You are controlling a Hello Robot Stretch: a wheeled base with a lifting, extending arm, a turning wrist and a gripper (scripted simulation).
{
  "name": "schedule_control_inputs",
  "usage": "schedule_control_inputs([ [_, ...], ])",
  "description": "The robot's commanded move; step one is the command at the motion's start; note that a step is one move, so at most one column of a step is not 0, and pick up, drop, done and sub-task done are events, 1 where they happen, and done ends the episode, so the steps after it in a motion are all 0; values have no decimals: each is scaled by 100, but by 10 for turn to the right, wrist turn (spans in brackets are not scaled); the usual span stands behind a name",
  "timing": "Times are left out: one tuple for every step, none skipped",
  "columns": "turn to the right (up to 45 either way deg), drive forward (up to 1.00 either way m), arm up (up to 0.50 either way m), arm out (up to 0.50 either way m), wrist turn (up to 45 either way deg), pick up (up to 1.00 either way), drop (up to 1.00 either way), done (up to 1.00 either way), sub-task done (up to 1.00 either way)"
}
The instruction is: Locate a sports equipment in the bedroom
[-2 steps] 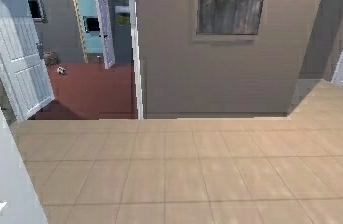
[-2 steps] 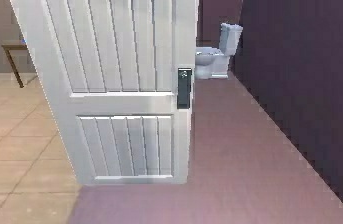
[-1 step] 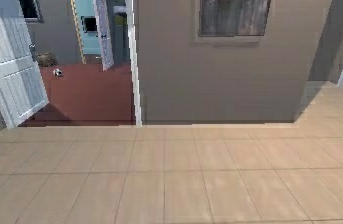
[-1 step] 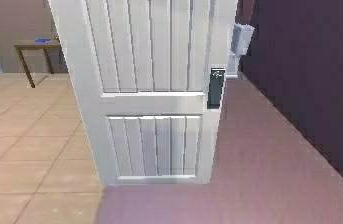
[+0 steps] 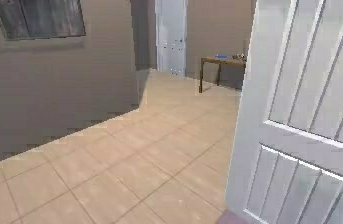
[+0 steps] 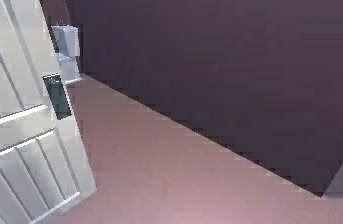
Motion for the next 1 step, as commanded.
schedule_control_inputs([
  [420, 0, 0, 0, 0, 0, 0, 0, 0],
])
